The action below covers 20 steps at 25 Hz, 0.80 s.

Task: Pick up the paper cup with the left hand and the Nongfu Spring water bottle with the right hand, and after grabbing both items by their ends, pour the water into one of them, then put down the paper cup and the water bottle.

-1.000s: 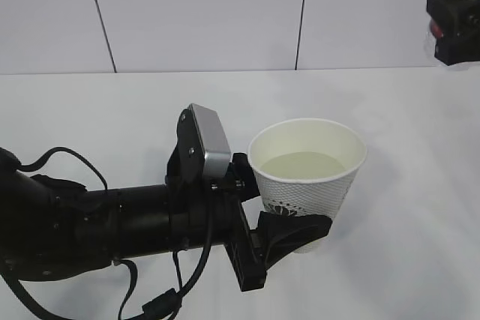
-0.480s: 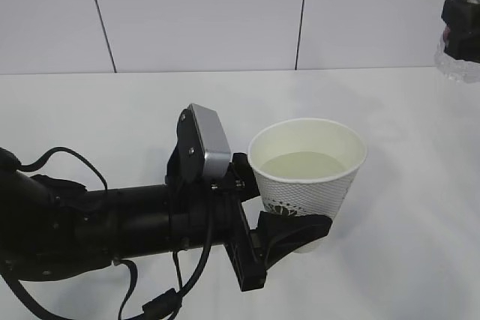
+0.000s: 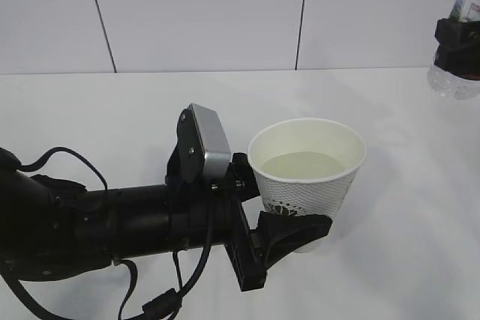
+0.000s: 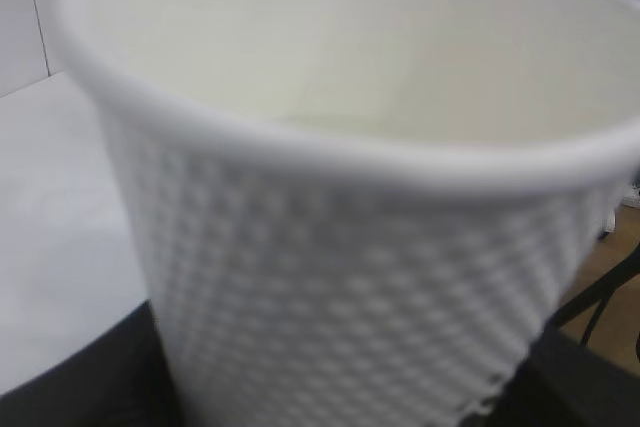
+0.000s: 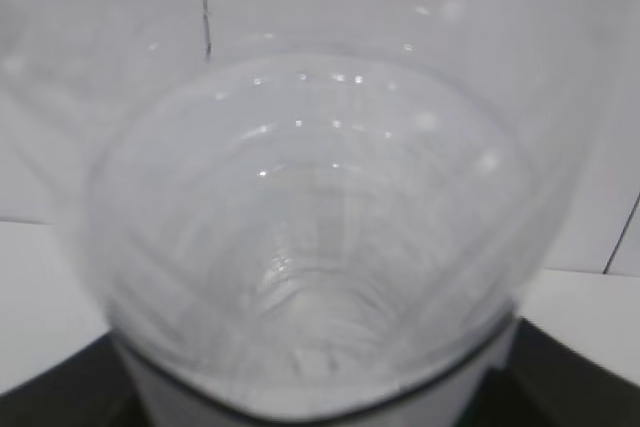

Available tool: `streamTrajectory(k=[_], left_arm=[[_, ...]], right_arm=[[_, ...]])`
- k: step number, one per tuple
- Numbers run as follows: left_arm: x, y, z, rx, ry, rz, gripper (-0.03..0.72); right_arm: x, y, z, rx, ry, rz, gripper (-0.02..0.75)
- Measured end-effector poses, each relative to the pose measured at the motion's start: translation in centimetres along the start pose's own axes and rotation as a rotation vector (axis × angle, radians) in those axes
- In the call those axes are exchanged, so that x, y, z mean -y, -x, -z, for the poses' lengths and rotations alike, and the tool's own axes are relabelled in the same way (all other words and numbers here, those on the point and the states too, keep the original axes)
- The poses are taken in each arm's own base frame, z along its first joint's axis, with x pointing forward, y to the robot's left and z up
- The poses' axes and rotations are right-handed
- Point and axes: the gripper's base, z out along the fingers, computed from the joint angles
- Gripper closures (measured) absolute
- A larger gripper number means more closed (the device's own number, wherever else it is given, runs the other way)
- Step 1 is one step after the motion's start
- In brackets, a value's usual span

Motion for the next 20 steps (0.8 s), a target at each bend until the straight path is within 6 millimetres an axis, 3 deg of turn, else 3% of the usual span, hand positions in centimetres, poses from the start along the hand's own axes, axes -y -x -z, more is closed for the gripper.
streamTrajectory(k=[20], left_arm=[[0.0, 0.0, 0.0, 0.002, -0.001, 0.0, 0.167]], right_arm=[[-0.5, -5.9, -4.3, -0.041, -0.004, -0.003, 0.282]])
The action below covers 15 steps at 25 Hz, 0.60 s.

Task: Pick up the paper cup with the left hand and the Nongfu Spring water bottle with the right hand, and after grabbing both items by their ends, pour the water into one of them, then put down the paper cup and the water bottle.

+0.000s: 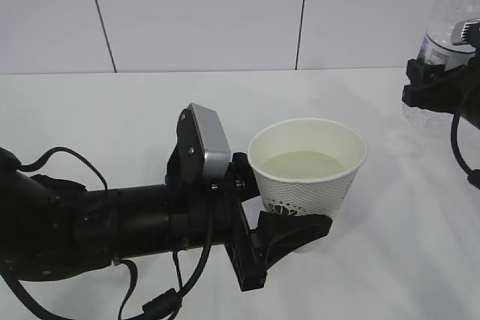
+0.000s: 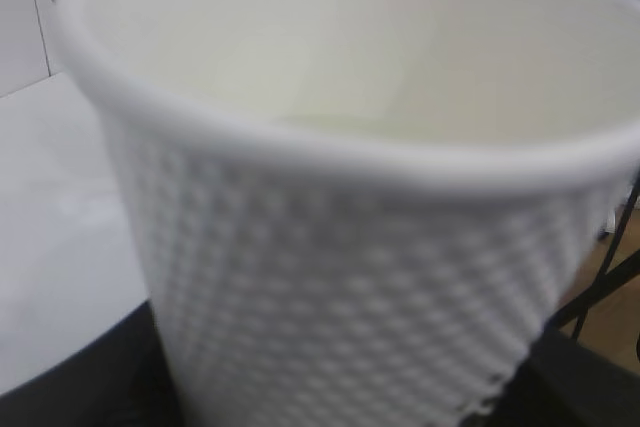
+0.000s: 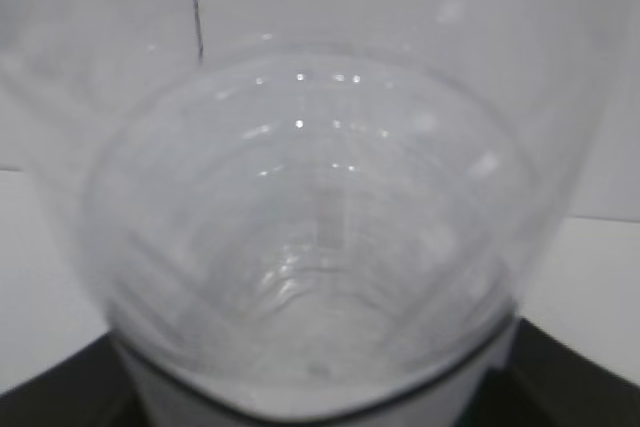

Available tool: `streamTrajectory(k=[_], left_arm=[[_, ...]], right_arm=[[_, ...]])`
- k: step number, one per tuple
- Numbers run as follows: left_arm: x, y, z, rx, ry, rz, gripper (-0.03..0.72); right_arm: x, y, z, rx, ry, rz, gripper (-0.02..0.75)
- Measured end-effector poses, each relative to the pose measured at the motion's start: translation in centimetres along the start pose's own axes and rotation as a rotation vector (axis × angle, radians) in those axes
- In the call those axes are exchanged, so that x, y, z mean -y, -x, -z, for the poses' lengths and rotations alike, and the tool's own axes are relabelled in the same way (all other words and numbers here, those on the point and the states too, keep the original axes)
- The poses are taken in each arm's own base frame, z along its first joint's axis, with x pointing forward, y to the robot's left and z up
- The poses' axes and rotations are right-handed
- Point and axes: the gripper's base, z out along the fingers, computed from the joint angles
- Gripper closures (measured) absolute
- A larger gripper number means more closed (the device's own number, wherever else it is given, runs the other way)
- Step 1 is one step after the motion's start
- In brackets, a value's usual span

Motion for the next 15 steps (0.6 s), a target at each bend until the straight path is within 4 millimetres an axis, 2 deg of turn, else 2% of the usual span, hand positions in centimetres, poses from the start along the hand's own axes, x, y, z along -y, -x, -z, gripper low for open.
streamTrajectory(k=[15], left_arm=[[0.0, 0.0, 0.0, 0.0, 0.001, 0.0, 0.167]], right_arm=[[-0.2, -3.4, -1.7, -0.027, -0.013, -0.008, 0.282]])
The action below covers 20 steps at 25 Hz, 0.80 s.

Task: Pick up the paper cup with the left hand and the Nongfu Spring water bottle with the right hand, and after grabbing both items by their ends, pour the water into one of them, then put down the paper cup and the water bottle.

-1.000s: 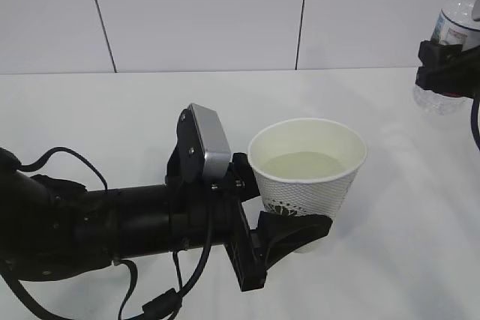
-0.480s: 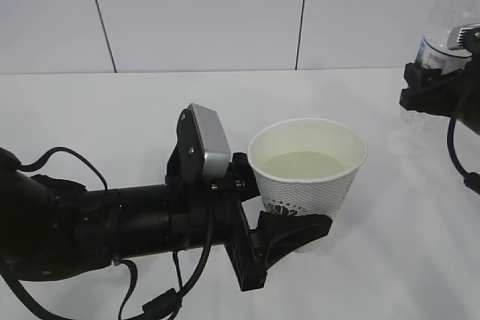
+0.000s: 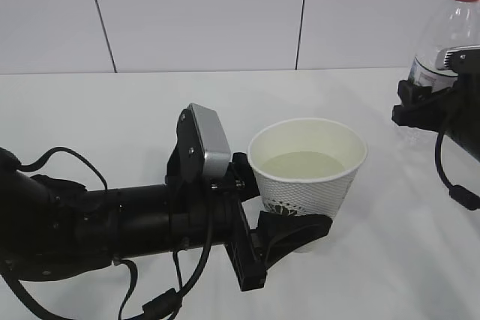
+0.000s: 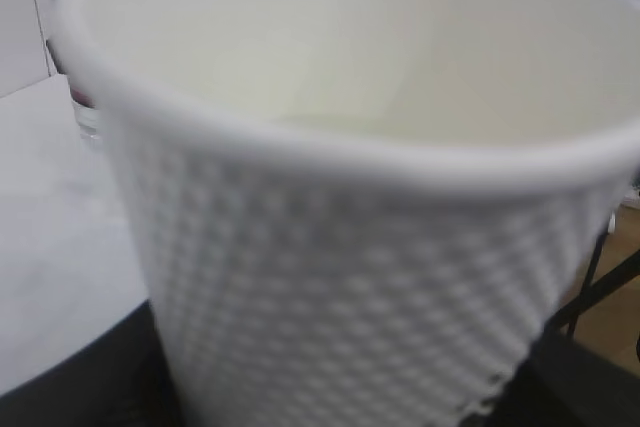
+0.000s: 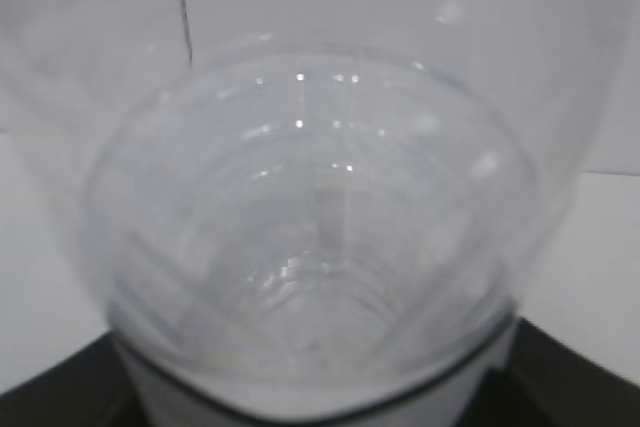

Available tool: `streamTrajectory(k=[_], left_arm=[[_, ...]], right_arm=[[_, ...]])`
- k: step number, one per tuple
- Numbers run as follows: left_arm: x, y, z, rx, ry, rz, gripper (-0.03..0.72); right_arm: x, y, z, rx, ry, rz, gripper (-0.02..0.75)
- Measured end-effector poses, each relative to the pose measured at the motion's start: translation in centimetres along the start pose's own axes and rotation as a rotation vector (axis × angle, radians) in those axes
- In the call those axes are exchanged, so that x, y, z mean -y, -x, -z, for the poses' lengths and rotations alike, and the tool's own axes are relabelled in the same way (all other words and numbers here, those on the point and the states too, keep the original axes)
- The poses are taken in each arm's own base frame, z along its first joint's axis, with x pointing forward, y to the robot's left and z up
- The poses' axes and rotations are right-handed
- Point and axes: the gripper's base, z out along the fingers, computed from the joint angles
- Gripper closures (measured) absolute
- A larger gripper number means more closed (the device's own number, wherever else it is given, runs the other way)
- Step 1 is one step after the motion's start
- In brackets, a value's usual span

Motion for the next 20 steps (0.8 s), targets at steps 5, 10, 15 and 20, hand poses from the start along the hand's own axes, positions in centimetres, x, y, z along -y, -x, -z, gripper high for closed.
streamTrajectory(k=[5, 10, 15, 20], left_arm=[[0.0, 0.0, 0.0, 0.0, 0.0, 0.0, 0.167], [0.0, 0.0, 0.0, 0.0, 0.0, 0.0, 0.167], [0.0, 0.0, 0.0, 0.0, 0.0, 0.0, 0.167], [0.0, 0.0, 0.0, 0.0, 0.0, 0.0, 0.167]], right_arm=[[-0.1, -1.1, -1.0, -0.023, 0.001, 0.001, 0.282], [-0.2, -1.5, -2.3, -0.025, 0.001, 0.001, 0.282], [-0.2, -1.6, -3.0, -0.02, 0.001, 0.001, 0.282], [-0.3, -2.5, -3.9, -0.039, 0.002, 0.001, 0.282]])
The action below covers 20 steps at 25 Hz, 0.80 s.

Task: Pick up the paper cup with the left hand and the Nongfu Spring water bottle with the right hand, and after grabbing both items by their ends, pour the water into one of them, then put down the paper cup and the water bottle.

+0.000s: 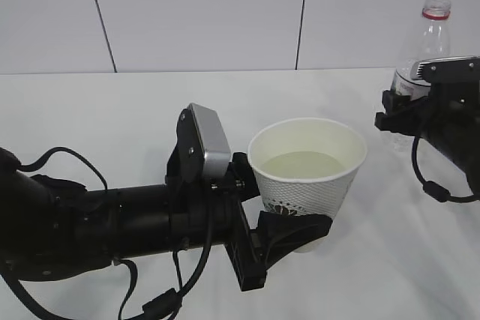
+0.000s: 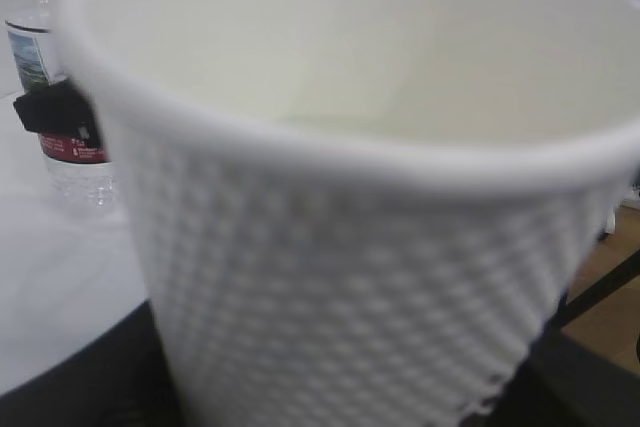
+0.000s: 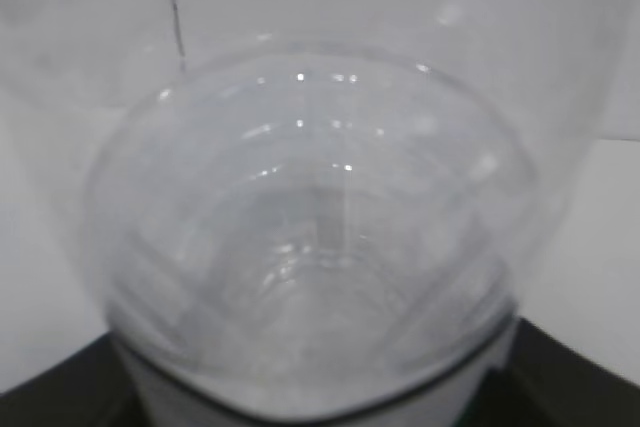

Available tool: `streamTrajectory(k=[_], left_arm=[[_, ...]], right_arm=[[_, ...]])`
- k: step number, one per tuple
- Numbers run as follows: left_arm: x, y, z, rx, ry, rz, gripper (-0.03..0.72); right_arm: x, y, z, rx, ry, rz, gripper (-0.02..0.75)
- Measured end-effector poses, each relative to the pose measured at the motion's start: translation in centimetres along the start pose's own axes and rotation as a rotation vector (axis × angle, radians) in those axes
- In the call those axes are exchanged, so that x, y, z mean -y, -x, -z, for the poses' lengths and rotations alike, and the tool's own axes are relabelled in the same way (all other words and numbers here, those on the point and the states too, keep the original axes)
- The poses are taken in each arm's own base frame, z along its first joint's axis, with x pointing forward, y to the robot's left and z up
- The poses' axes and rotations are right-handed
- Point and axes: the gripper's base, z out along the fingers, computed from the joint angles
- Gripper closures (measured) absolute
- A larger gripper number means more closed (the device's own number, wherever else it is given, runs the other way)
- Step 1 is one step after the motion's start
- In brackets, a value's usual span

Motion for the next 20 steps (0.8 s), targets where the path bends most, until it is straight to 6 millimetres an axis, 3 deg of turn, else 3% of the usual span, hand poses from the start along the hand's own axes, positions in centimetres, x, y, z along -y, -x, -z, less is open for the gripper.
streamTrajectory(k=[13, 20], left_arm=[[0.0, 0.0, 0.0, 0.0, 0.0, 0.0, 0.167], [0.0, 0.0, 0.0, 0.0, 0.0, 0.0, 0.167]], right_arm=[[-0.2, -2.7, -1.2, -0.033, 0.001, 0.003, 0.282], [-0.2, -2.7, -1.2, -0.03, 0.001, 0.003, 0.282]])
